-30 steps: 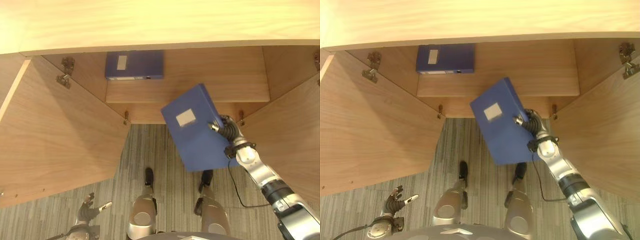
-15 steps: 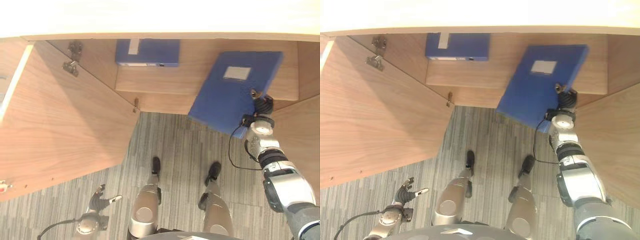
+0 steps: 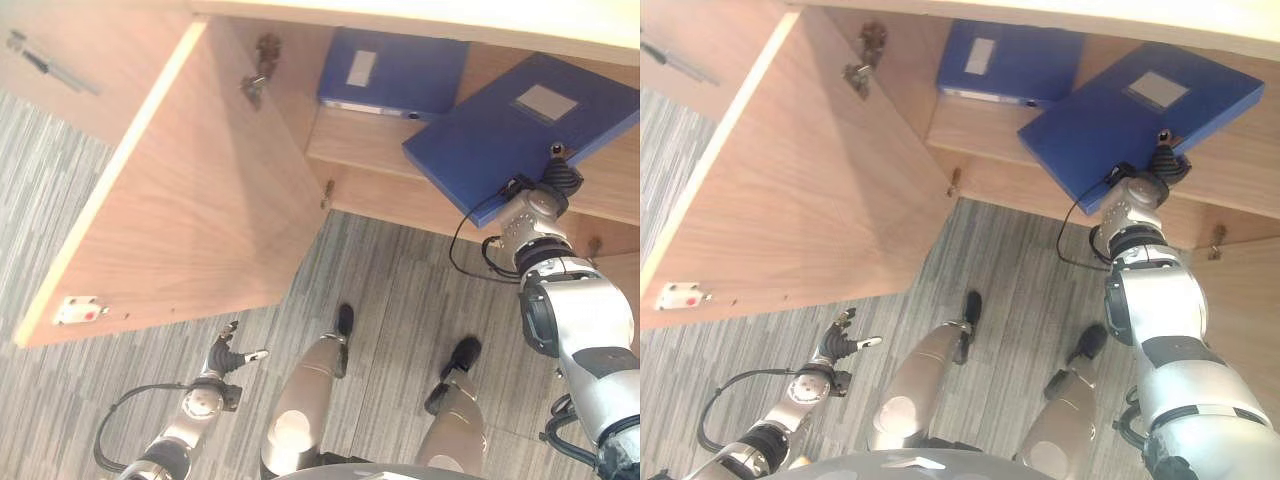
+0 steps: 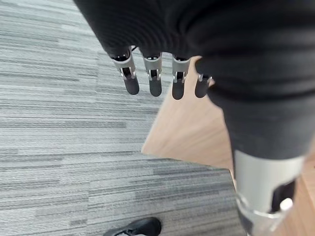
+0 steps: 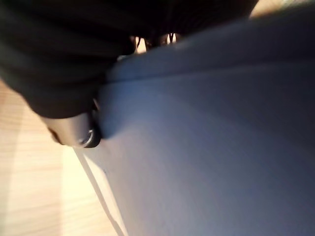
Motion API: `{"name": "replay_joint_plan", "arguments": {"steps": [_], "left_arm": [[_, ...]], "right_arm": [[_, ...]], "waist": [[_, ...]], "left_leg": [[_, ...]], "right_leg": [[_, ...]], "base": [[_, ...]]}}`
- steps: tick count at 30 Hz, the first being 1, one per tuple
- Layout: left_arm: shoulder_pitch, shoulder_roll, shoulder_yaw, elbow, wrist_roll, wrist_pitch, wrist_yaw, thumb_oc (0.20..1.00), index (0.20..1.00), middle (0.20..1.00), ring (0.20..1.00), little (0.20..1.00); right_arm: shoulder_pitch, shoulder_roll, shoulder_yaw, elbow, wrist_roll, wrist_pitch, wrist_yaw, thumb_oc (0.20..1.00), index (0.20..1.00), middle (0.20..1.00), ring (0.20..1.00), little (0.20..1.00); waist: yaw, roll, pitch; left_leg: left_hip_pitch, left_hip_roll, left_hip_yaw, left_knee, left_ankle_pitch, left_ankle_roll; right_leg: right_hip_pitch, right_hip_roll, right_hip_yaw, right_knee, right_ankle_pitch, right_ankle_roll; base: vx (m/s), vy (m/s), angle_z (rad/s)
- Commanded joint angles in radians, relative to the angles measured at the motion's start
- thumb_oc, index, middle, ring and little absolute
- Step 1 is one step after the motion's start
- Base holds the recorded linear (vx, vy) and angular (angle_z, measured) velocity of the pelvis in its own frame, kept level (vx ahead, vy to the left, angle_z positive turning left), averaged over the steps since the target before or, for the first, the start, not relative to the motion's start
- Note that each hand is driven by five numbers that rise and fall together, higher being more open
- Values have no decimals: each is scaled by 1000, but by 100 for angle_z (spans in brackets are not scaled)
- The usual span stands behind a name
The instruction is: Put the empty folder in the office cabinet
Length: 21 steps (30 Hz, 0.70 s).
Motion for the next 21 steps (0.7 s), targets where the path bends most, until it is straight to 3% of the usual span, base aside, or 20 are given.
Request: {"name": "replay_joint_plan", "arguments": {"steps": [1,5,11,17,21], "left_arm": [[46,55,-29,9,-17,-14,22,1000,1000,1000,1000,1000],[36,43,-61,-4,-16,-13,32,1000,1000,1000,1000,1000],[45,18,-85,-4,-3,-4,22,1000,1000,1000,1000,1000],[66,-11,-75,74,10,5,9,1000,1000,1000,1000,1000],[46,-37,-58,183,-5,3,14,1000,1000,1000,1000,1000]], "right_arm": [[34,-108,6,-40,95,-48,-66,200,200,200,200,200],[48,-136,-76,-18,207,-89,-128,200,200,200,200,200],[77,-182,-121,3,267,-100,-166,200,200,200,200,200],[113,-201,-152,20,275,-112,-183,200,200,200,200,200],[114,-201,-167,37,283,-157,-225,200,200,200,200,200]], "waist": [[-24,18,-29],[-39,35,-23],[-39,28,-45],[-38,36,-69],[-53,49,-77]], "left_leg": [[119,-37,-50,-171,-9,-82],[156,-58,-115,-131,-53,-76],[144,-89,-151,-83,-92,-78],[145,-63,-166,-115,-84,-92],[160,-19,-160,-171,-65,-114]], "right_leg": [[12,1,33,-144,60,99],[-41,18,70,-202,97,111],[-28,12,84,-207,152,113],[-17,28,61,-206,138,105],[-18,58,54,-203,108,87]], "base": [[140,-79,48],[155,-90,64],[88,-124,50],[69,-99,-9],[91,-89,1]]}}
